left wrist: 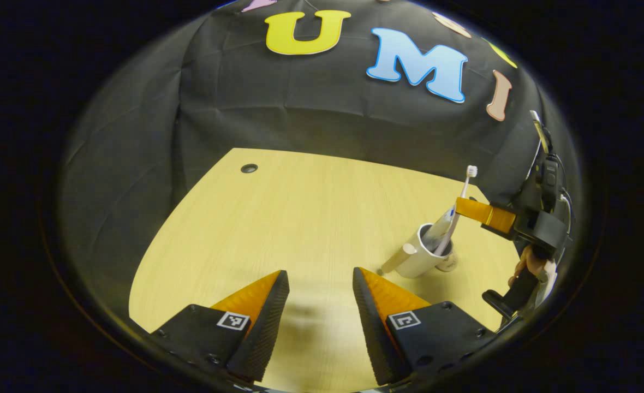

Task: Put the toothbrush and toothpaste on the desktop into the cup, then pick up the cup and place it on the coaster on the desktop.

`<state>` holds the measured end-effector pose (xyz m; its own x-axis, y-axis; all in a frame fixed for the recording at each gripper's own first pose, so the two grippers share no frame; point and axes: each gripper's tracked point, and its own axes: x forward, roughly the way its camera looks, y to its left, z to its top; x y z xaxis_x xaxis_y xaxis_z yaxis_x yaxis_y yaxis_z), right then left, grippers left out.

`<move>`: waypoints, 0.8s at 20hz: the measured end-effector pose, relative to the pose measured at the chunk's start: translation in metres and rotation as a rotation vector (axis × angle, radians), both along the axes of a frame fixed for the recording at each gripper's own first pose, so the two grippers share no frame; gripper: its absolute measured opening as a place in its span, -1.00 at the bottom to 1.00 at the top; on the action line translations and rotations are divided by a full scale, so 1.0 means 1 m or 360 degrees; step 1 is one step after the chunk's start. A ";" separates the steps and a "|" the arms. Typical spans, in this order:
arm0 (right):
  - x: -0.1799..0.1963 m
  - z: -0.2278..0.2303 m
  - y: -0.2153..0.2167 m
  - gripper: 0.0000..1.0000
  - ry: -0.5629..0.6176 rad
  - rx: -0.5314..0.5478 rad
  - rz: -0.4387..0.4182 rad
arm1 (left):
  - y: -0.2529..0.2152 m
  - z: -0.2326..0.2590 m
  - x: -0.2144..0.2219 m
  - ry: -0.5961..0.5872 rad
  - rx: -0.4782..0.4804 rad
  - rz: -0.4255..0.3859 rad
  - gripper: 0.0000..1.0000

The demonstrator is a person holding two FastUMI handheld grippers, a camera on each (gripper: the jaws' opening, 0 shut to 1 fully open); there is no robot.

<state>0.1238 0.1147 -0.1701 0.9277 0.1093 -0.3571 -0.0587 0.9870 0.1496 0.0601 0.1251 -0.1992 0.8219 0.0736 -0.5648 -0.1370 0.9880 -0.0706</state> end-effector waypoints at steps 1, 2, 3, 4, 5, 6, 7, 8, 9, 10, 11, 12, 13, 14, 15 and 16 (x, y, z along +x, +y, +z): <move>-0.004 0.000 0.000 -0.84 -0.0003 -0.0010 0.0004 | -0.001 -0.001 -0.001 0.0001 -0.0007 -0.0001 0.55; -0.004 0.000 0.001 -0.84 -0.0003 -0.0011 0.0012 | -0.003 -0.001 -0.001 0.0003 -0.0016 -0.0002 0.55; -0.006 -0.002 0.001 -0.84 0.0006 -0.0022 0.0013 | -0.006 -0.002 -0.002 0.0005 -0.0023 -0.0004 0.55; -0.010 -0.006 0.001 -0.79 0.0025 -0.0031 0.0023 | -0.007 -0.002 -0.001 0.0004 -0.0027 -0.0008 0.48; -0.013 -0.008 0.001 -0.81 0.0036 -0.0035 0.0033 | -0.007 -0.002 -0.001 0.0005 -0.0026 -0.0013 0.48; -0.017 -0.012 -0.001 -0.81 0.0043 -0.0044 0.0032 | -0.009 -0.003 -0.001 0.0005 -0.0025 -0.0019 0.55; -0.020 -0.014 -0.001 -0.81 0.0052 -0.0049 0.0034 | -0.011 -0.003 -0.002 0.0003 -0.0025 -0.0028 0.63; -0.024 -0.017 -0.002 -0.81 0.0060 -0.0056 0.0037 | -0.015 -0.003 -0.004 0.0003 -0.0028 -0.0037 0.48; -0.026 -0.019 -0.003 -0.81 0.0068 -0.0056 0.0042 | -0.021 -0.004 -0.003 0.0003 -0.0028 -0.0045 0.55; -0.028 -0.021 -0.004 -0.81 0.0077 -0.0055 0.0043 | -0.024 -0.004 -0.003 0.0001 -0.0027 -0.0052 0.46; -0.030 -0.021 -0.005 -0.81 0.0081 -0.0056 0.0042 | -0.027 -0.005 -0.003 0.0000 -0.0027 -0.0061 0.46; -0.032 -0.023 -0.005 -0.81 0.0085 -0.0059 0.0040 | -0.029 -0.004 -0.002 -0.0002 -0.0026 -0.0071 0.48; -0.034 -0.023 -0.006 -0.81 0.0092 -0.0060 0.0042 | -0.033 -0.004 -0.001 -0.0006 -0.0025 -0.0084 0.48; -0.036 -0.025 -0.007 -0.81 0.0098 -0.0062 0.0045 | -0.037 -0.002 0.001 -0.0011 -0.0023 -0.0105 0.48; -0.038 -0.025 -0.009 -0.81 0.0102 -0.0067 0.0042 | -0.041 -0.002 0.005 -0.0015 -0.0018 -0.0136 0.55; -0.039 -0.027 -0.010 -0.81 0.0105 -0.0068 0.0041 | -0.047 0.000 0.009 -0.0020 -0.0006 -0.0176 0.55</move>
<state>0.0848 0.1048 -0.1967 0.8991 0.1165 -0.4220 -0.0758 0.9908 0.1120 0.0687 0.0782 -0.1993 0.8319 -0.0204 -0.5546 -0.0260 0.9968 -0.0756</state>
